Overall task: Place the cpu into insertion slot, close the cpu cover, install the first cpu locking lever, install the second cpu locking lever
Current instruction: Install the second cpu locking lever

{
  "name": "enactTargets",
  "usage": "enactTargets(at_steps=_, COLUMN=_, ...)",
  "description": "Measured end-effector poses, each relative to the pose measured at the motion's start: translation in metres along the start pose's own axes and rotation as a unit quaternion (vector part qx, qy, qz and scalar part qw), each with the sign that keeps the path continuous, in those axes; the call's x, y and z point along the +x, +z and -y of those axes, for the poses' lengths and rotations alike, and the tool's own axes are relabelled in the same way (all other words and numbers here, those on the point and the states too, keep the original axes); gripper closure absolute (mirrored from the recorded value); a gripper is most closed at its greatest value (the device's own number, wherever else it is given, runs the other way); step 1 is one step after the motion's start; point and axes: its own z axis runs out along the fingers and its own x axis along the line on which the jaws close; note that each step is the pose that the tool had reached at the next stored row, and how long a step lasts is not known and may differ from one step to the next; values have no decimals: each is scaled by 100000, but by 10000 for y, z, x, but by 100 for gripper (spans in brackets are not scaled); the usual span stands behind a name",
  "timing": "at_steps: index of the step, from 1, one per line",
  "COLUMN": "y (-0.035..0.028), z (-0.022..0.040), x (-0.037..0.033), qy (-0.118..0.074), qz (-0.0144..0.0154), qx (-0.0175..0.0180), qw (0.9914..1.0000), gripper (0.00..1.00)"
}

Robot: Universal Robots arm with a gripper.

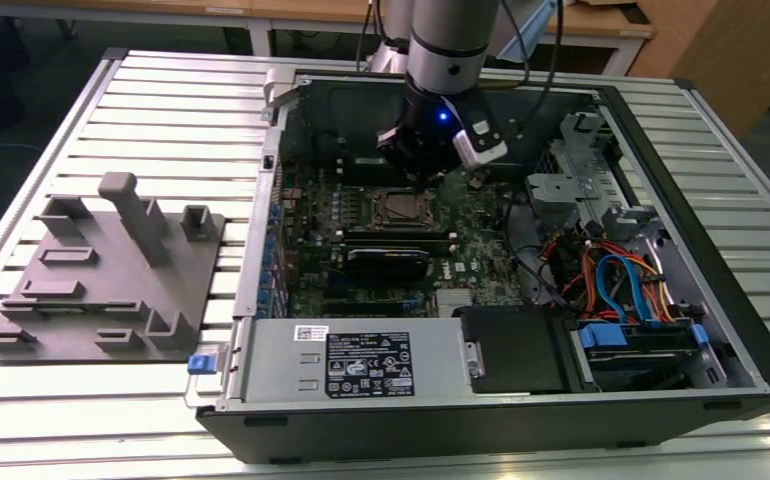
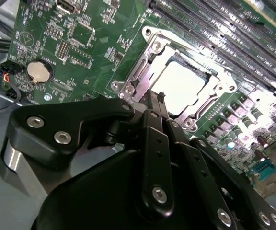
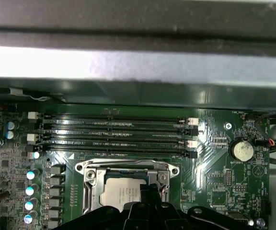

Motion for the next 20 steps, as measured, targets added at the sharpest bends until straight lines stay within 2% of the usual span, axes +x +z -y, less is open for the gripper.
enactTargets(at_steps=4, y=-5, z=11, x=0, qy=-3, qz=-11, qx=342, qw=99999, gripper=90)
enactTargets(at_steps=8, y=-92, z=7, x=0, qy=-3, qz=-13, qx=537, qw=99999, gripper=90)
enactTargets(at_steps=10, y=-126, z=5, x=0, qy=-2, qz=-19, qx=770, qw=99997, gripper=90)
enactTargets(at_steps=14, y=-130, z=5, x=-1, qy=-8, qz=-24, qx=1126, qw=99994, gripper=90)
enactTargets(at_steps=20, y=-127, z=38, x=0, qy=-4, qz=-27, qx=1160, qw=99993, gripper=90)
